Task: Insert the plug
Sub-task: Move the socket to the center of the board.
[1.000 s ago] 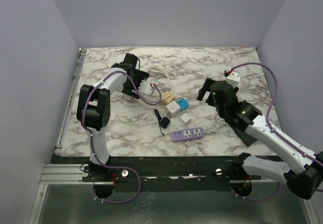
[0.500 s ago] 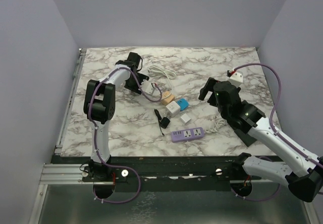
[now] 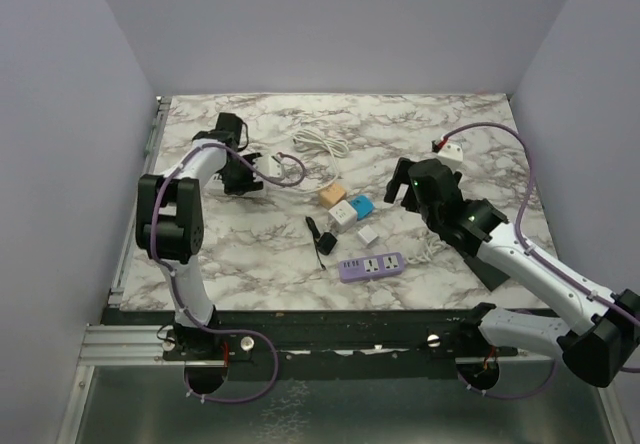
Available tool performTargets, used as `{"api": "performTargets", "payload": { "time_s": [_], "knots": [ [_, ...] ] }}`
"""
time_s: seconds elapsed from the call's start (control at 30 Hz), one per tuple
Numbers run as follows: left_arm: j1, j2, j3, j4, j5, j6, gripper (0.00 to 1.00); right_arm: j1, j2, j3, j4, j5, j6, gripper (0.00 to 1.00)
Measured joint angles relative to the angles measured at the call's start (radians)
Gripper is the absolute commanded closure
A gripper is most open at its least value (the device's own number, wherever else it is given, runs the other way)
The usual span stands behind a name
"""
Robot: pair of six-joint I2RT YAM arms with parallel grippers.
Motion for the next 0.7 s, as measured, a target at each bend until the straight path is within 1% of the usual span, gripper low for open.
{"api": "performTargets", "payload": {
  "time_s": [0.07, 0.13, 0.23, 0.33, 0.4, 0.47, 0.57, 0.63, 0.7],
  "knots": [
    [0.044, -0.066, -0.070, 0.007, 0.006, -0.045, 0.87, 0.000, 0.024, -0.006, 0.014, -0.023, -0.001, 0.06],
    [0.088, -0.171, -0.172, 0.016, 0.002, -0.068, 0.87, 0.000, 0.048, -0.010, 0.024, -0.045, -0.003, 0.06],
    [0.096, -0.329, -0.314, 0.005, -0.005, -0.085, 0.87, 0.000, 0.080, -0.011, 0.036, -0.083, -0.012, 0.06],
    [0.090, -0.445, -0.426, 0.006, -0.012, -0.106, 0.87, 0.000, 0.102, -0.013, 0.047, -0.118, -0.018, 0.07],
    [0.098, -0.489, -0.480, 0.005, -0.014, -0.130, 0.89, 0.000, 0.105, -0.018, 0.052, -0.139, -0.023, 0.07],
    [0.141, -0.506, -0.508, 0.002, -0.014, -0.172, 0.90, 0.000, 0.105, -0.025, 0.057, -0.159, -0.025, 0.07],
    [0.234, -0.502, -0.510, 0.013, -0.033, -0.207, 0.89, 0.000, 0.105, -0.035, 0.066, -0.178, -0.029, 0.07],
    [0.272, -0.522, -0.529, 0.030, -0.051, -0.193, 0.88, 0.000, 0.106, -0.039, 0.066, -0.194, -0.034, 0.07],
    [0.269, -0.579, -0.582, 0.042, -0.058, -0.164, 0.87, 0.000, 0.110, -0.039, 0.069, -0.204, -0.037, 0.07]
  ]
}}
